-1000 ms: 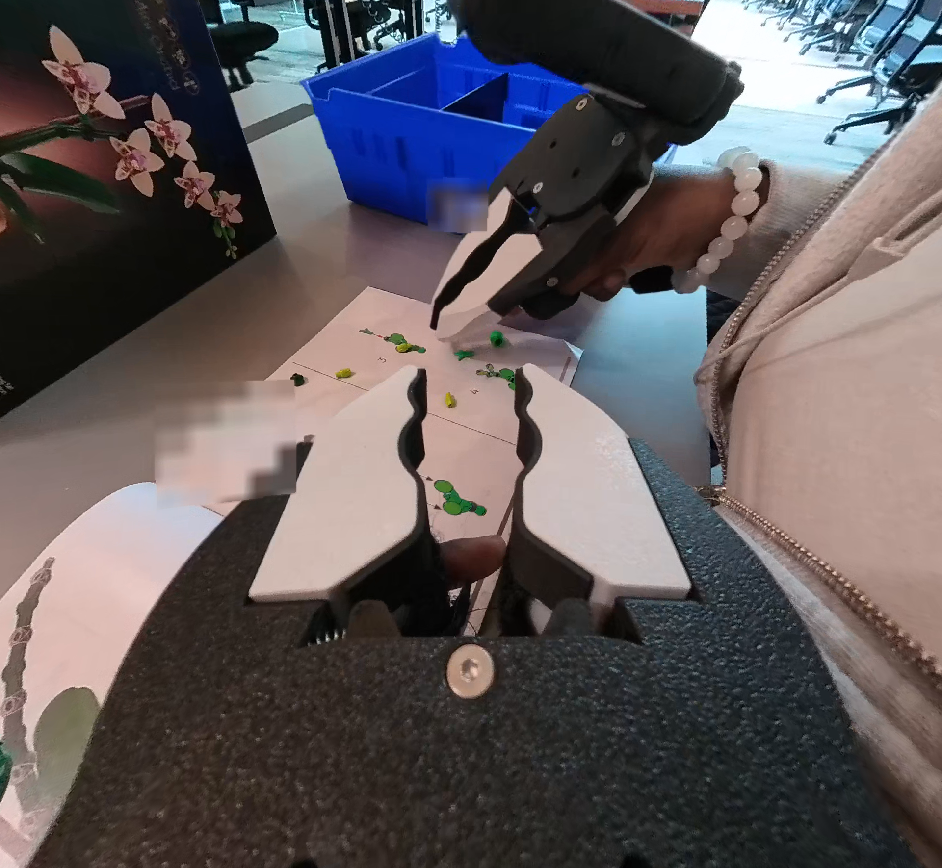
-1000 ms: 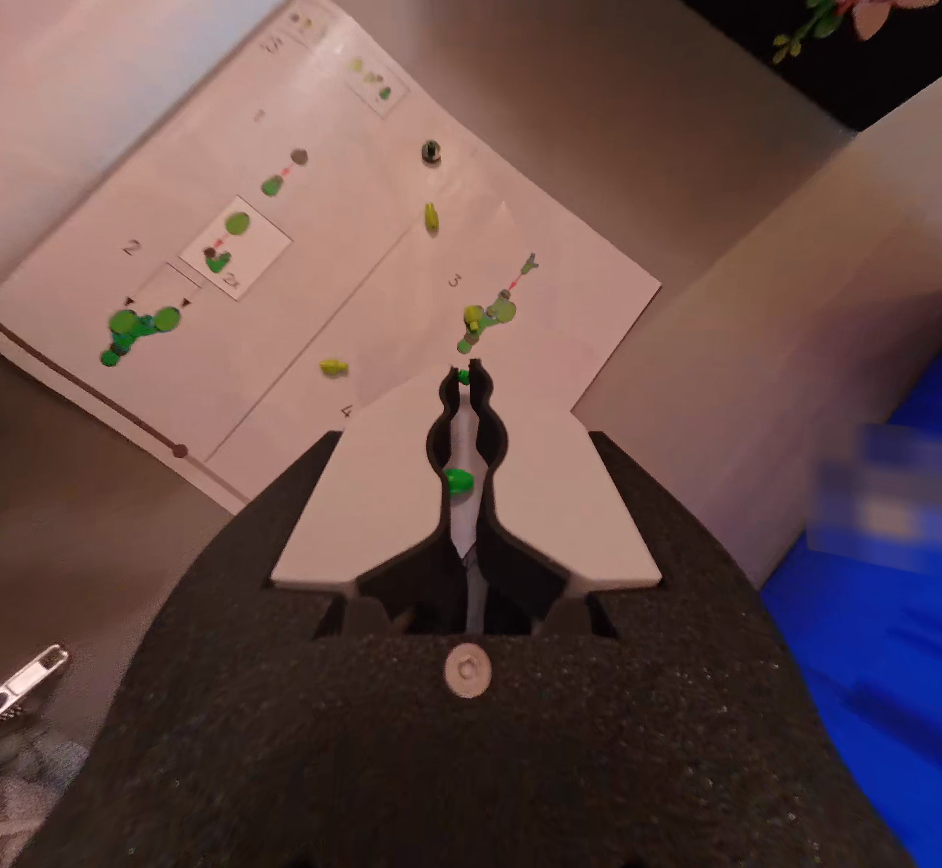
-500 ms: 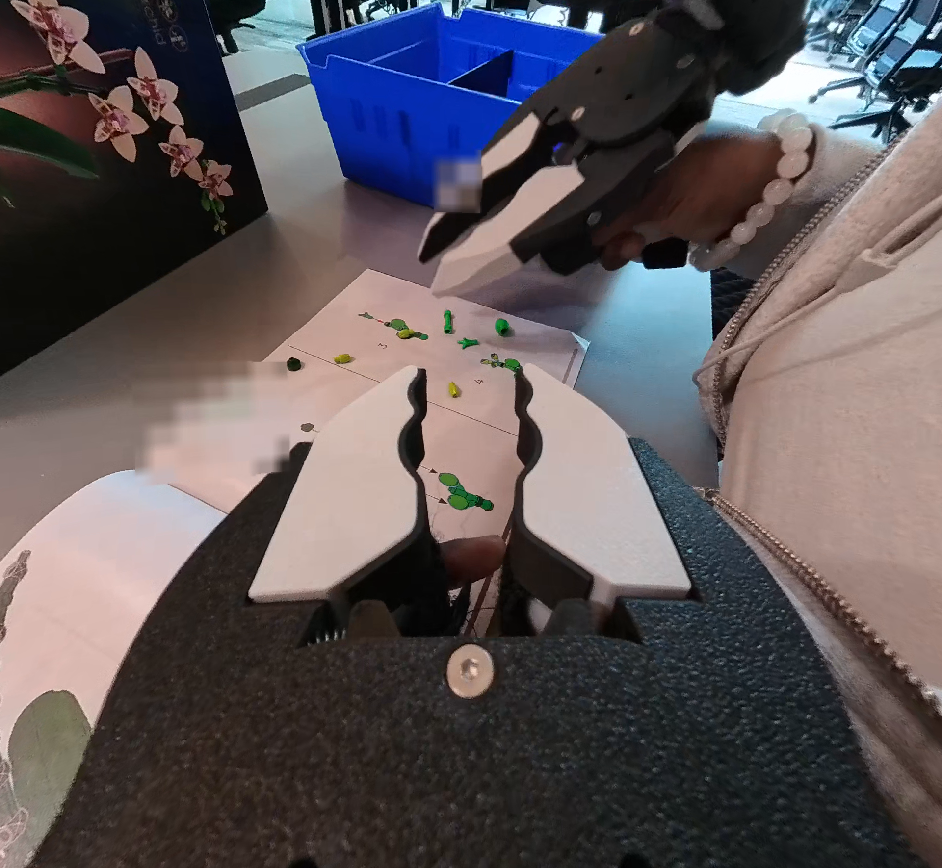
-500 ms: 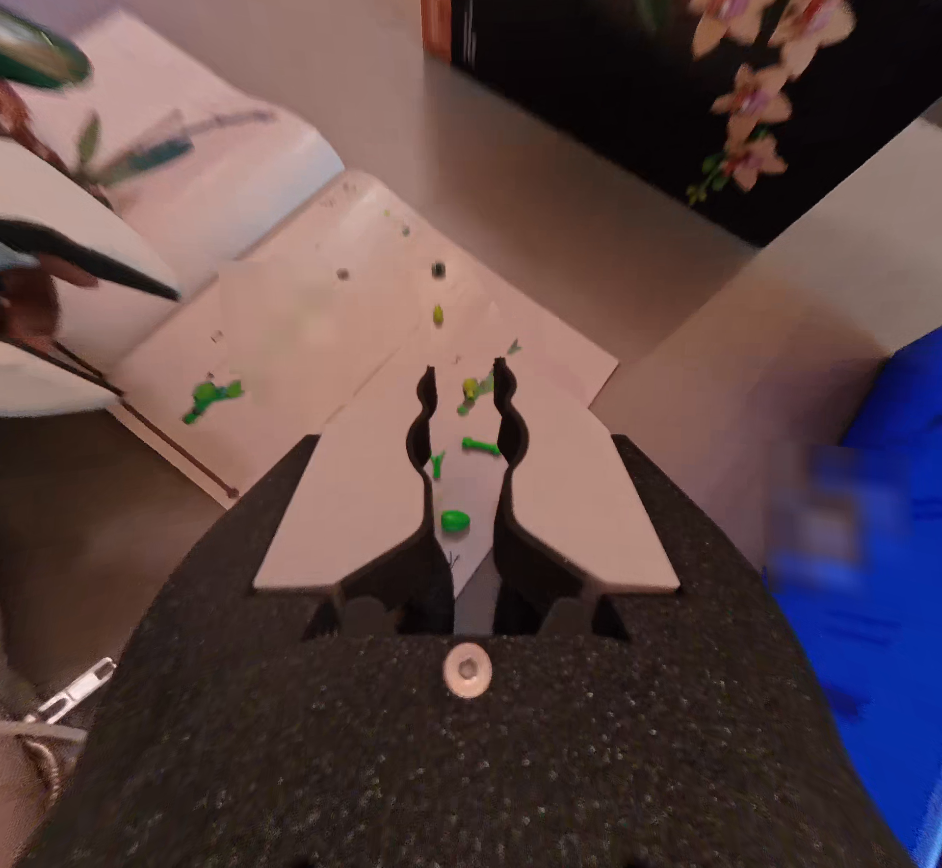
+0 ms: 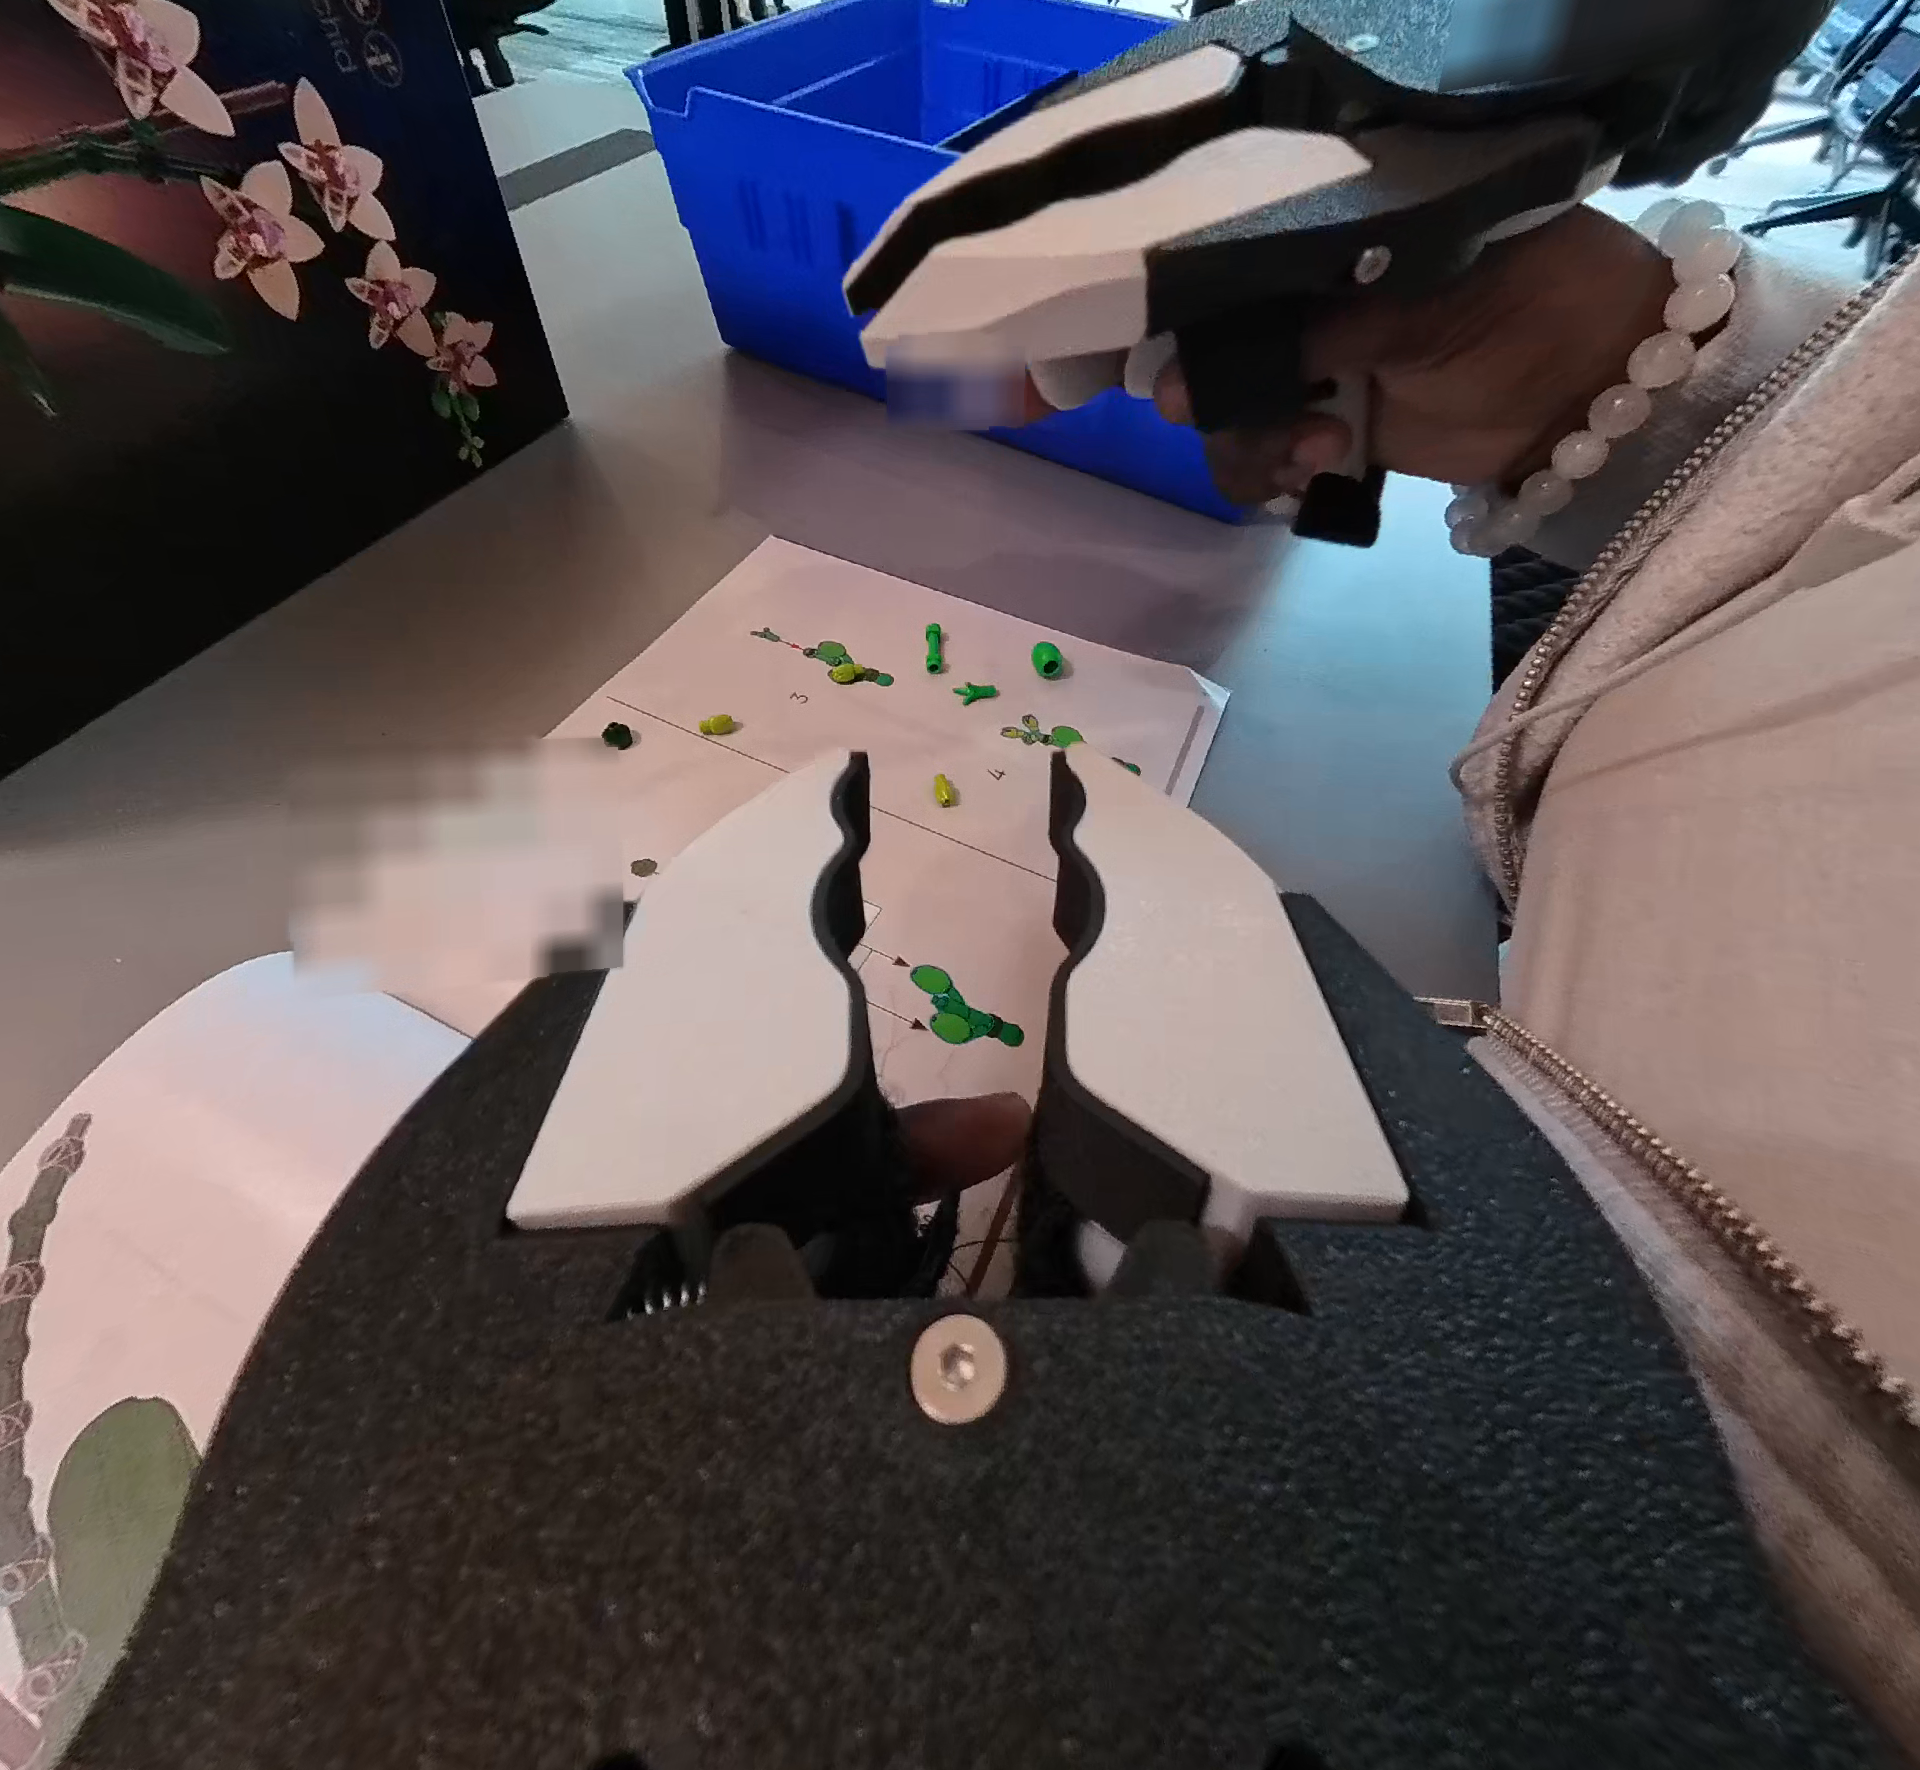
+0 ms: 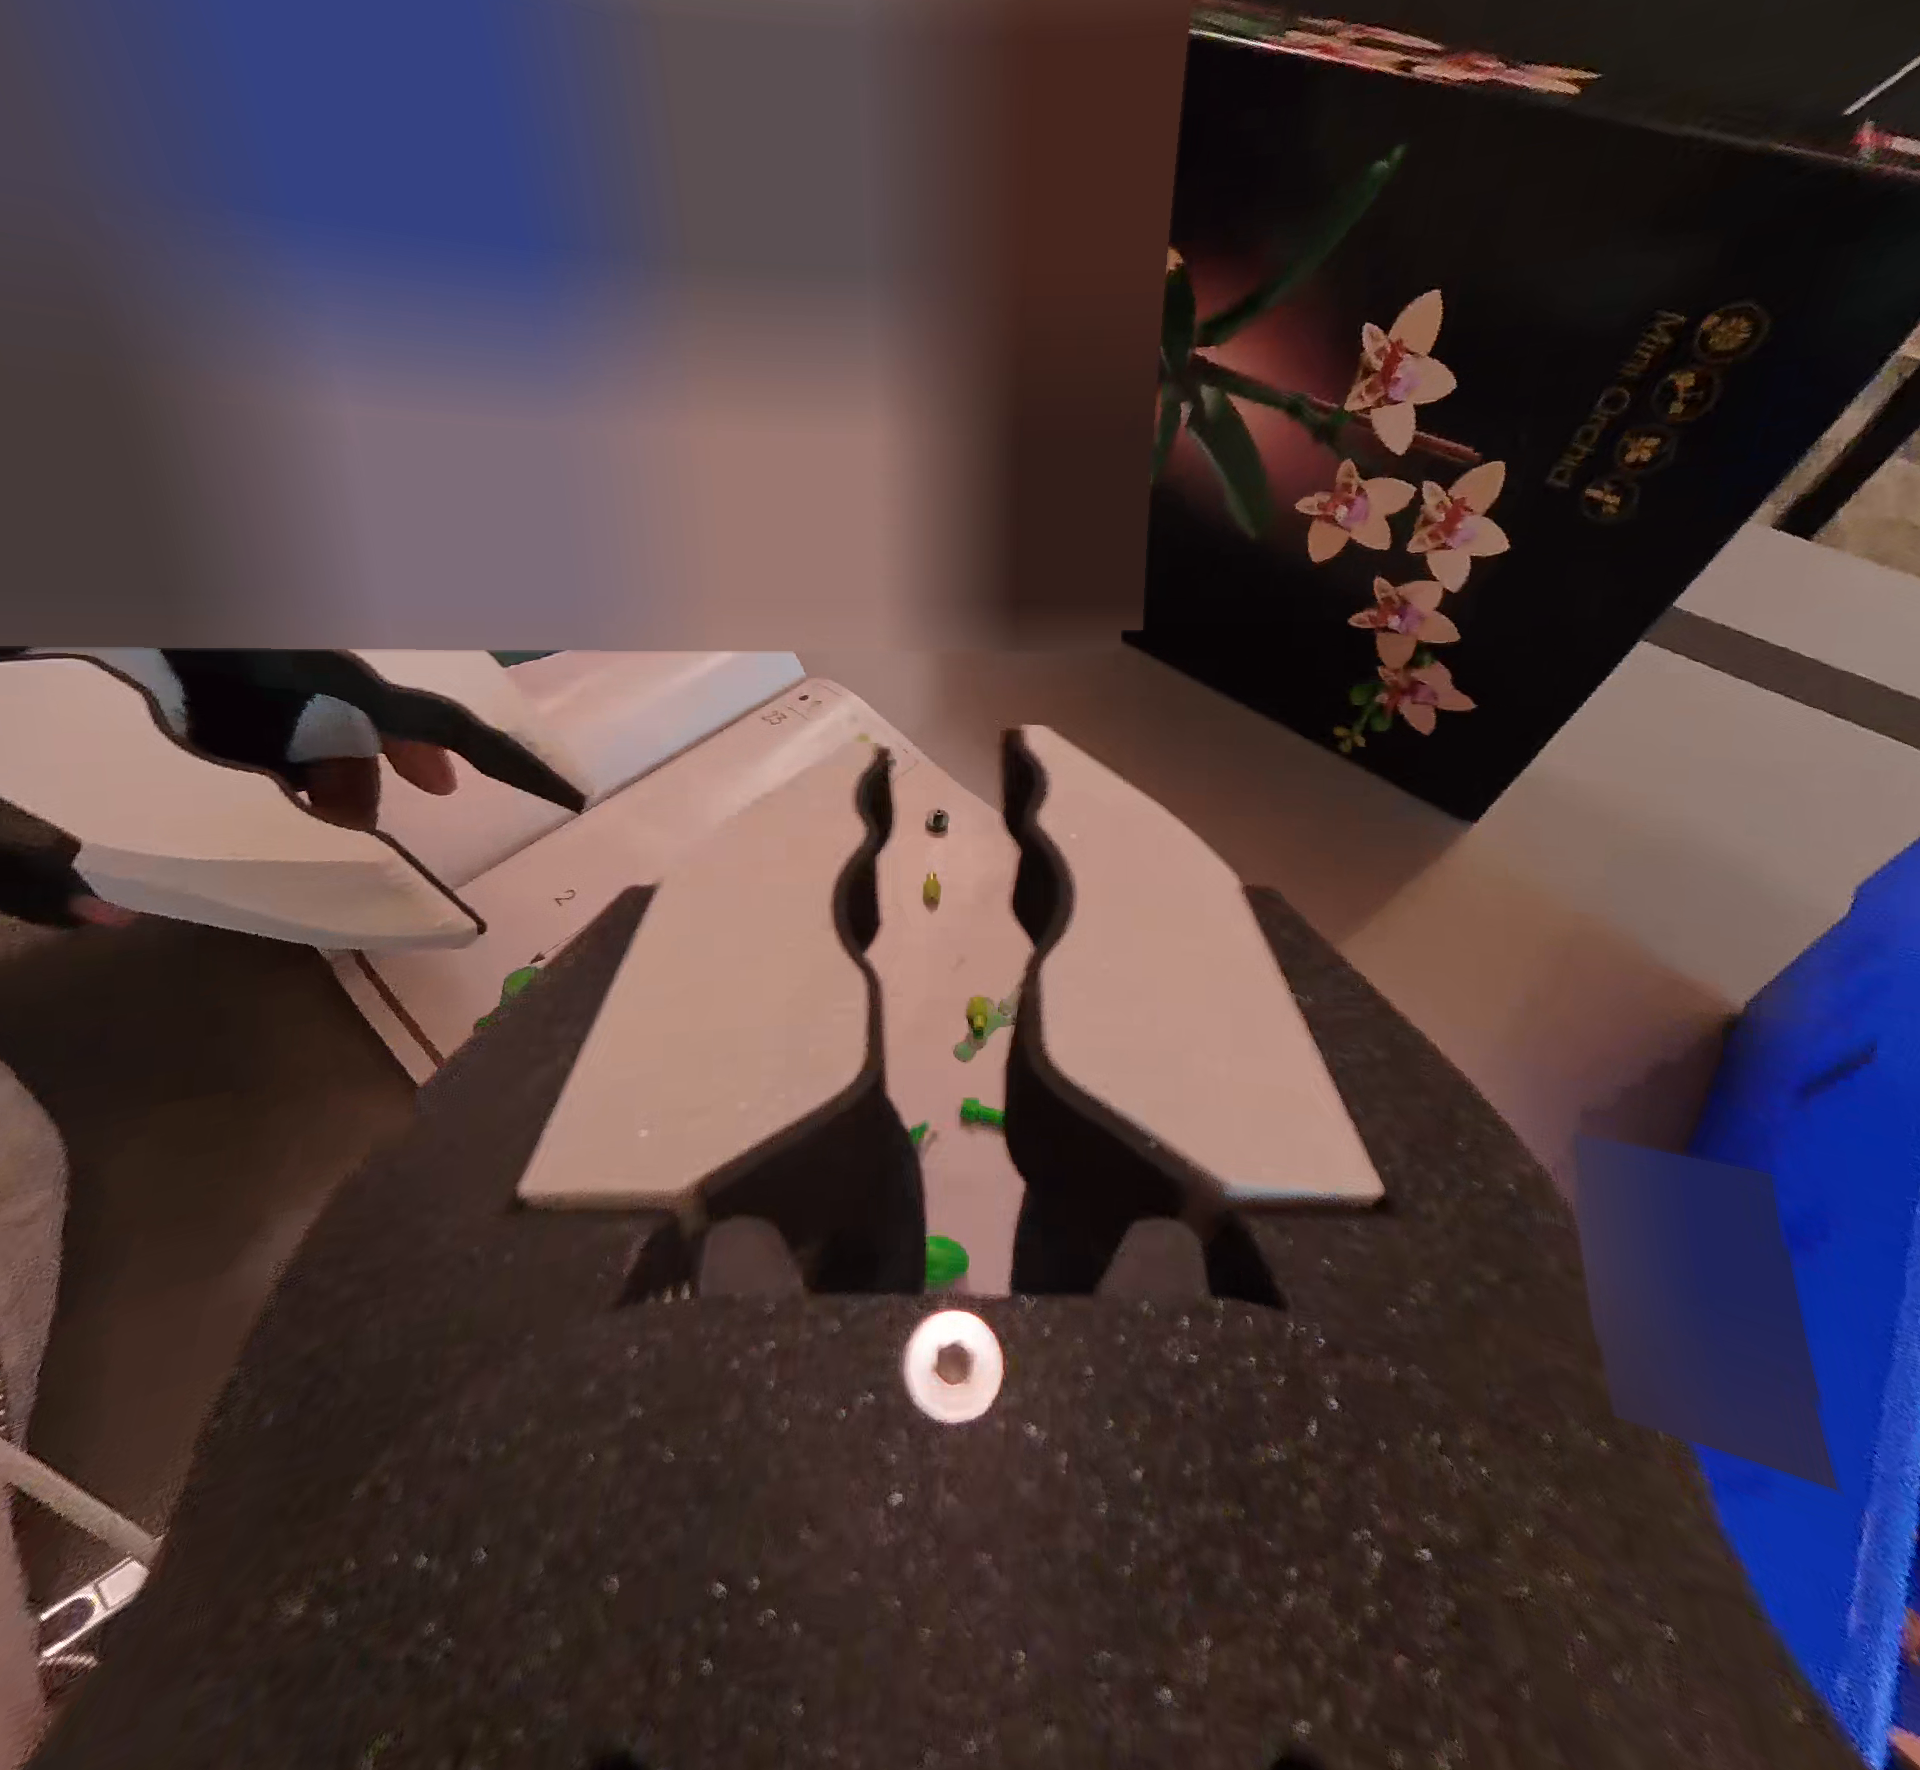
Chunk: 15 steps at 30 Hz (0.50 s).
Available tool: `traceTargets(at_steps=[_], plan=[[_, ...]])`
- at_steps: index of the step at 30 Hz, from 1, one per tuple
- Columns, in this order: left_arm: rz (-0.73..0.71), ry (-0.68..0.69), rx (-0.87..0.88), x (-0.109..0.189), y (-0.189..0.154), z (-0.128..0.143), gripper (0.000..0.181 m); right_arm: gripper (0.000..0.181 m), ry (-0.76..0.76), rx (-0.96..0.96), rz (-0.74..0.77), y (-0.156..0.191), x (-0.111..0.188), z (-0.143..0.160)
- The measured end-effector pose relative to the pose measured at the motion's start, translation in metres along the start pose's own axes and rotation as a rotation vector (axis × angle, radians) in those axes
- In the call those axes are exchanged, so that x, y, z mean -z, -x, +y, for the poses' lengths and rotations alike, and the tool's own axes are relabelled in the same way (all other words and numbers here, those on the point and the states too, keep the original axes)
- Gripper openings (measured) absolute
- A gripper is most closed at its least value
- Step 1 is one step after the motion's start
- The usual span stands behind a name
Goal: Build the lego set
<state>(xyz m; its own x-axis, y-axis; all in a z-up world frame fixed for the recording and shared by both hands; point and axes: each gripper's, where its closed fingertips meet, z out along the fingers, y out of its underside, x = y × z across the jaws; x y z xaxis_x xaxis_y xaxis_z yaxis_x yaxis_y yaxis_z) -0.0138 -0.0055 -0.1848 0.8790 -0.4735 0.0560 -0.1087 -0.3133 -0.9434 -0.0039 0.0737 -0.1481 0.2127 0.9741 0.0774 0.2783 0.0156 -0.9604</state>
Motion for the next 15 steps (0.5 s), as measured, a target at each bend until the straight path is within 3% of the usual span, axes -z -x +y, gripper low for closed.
traceTargets(at_steps=[2,3,6,12,15], plan=[[-0.004,-0.002,0.000,0.000,0.001,-0.001,0.032,0.024,-0.003,0.015,-0.009,0.002,0.000,0.000],[-0.006,-0.004,0.001,0.000,0.002,-0.001,0.032,0.002,-0.022,0.036,-0.007,0.003,0.001,-0.003],[-0.023,-0.008,0.000,0.000,0.005,0.000,0.032,0.001,-0.145,0.057,-0.020,0.006,0.006,-0.021],[-0.073,-0.174,0.032,0.008,0.016,-0.022,0.042,0.016,-0.519,-0.052,-0.210,0.024,0.037,-0.076],[-0.069,-0.248,0.050,0.012,0.017,-0.032,0.048,0.043,-0.661,-0.040,-0.231,0.025,0.056,-0.099]])
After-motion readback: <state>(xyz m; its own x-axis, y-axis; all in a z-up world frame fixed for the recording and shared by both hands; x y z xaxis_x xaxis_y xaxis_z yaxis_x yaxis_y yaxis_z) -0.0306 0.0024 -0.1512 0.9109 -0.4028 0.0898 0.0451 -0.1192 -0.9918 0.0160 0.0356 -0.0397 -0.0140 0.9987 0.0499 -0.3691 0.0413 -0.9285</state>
